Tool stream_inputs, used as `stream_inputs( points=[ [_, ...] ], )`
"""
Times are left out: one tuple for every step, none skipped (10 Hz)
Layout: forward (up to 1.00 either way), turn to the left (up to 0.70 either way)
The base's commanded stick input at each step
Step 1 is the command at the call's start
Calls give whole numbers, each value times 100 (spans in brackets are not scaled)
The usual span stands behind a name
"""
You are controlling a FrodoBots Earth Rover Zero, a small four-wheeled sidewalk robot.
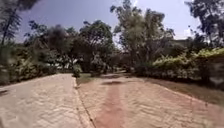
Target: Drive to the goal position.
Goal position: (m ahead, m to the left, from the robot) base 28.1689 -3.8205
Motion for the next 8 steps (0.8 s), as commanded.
stream_inputs(
  points=[
    [70, 0],
    [70, 0],
    [70, 0],
    [70, 0],
    [70, 0],
    [70, 0],
    [70, 0],
    [70, 0]
  ],
)
